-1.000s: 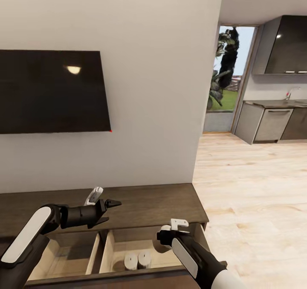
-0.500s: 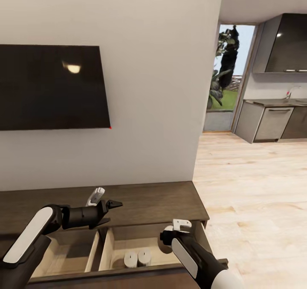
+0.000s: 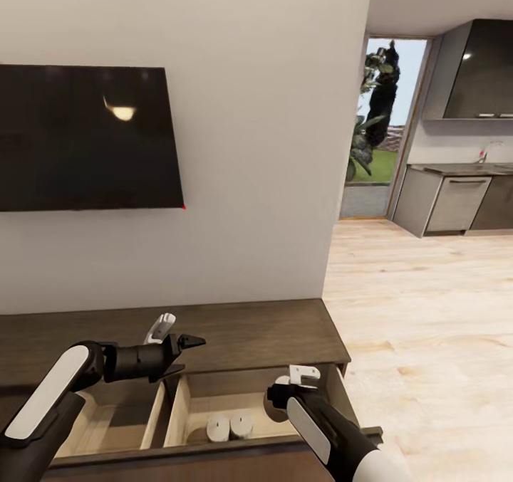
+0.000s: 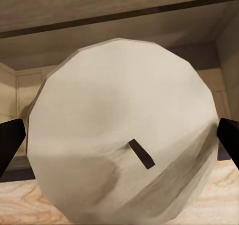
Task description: Place each of the two pumpkins and all three candles from the living room inside a cabinet in the living room (use any cabinet), then make sure every cabinet is closed, and position the cauldron so it is next to a table in the living room.
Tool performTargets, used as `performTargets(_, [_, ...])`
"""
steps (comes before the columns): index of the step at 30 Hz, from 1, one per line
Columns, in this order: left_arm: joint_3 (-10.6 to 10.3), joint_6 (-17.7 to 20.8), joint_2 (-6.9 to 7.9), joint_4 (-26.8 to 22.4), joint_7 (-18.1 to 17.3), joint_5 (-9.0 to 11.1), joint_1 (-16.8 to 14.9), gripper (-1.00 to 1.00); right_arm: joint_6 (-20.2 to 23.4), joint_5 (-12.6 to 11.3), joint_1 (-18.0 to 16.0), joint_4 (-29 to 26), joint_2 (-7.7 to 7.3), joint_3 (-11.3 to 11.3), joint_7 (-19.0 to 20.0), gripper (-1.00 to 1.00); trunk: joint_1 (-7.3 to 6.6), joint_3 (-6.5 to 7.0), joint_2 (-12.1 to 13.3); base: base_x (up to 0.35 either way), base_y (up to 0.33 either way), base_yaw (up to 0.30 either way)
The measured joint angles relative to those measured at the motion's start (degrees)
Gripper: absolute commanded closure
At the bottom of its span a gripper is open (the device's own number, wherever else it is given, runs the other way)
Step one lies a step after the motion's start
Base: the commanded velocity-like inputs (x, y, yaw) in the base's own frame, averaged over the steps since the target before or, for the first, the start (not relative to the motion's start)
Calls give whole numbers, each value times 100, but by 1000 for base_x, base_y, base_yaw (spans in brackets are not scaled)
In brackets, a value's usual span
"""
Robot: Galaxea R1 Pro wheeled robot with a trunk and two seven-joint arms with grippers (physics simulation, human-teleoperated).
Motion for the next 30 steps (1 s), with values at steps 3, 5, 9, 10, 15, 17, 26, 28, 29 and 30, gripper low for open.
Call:
performTargets(3, [0,0,9,0,0,76,0,-100,8,10,0,-5,-3,0,-9,100,66,-54,-120,0,0,0])
performTargets(5, [0,0,11,0,0,121,0,-100,14,15,0,-13,-3,-2,-14,100,110,-90,-201,0,0,0])
performTargets(9, [0,0,12,1,0,147,0,-100,-18,17,0,-18,-4,-4,-17,100,198,-162,-361,0,0,0])
performTargets(10, [0,0,13,1,0,149,0,-100,-18,16,0,-18,-4,-5,-17,100,220,-180,-401,0,0,0])
performTargets(15, [0,0,13,2,0,152,1,-100,-33,16,0,-18,-4,-5,-17,100,330,-261,-602,0,0,43])
performTargets(17, [1,0,13,1,1,153,1,-100,-35,16,-1,-17,-3,-4,-17,100,374,-296,-682,0,0,147])
performTargets(26, [1,0,13,2,1,153,2,-100,-45,16,-1,-16,-3,-4,-17,100,571,-457,-1043,0,0,117])
performTargets(28, [1,0,14,1,0,152,2,-100,-45,15,-1,-16,-3,-4,-17,100,615,-493,-1123,0,0,272])
performTargets(29, [1,-1,13,0,0,155,1,-100,-47,18,-2,-17,-3,-4,-15,100,616,-493,-1125,0,0,259])
performTargets(30, [1,-1,14,0,0,155,1,-100,-46,18,-2,-17,-3,-4,-14,100,616,-494,-1125,0,0,181])
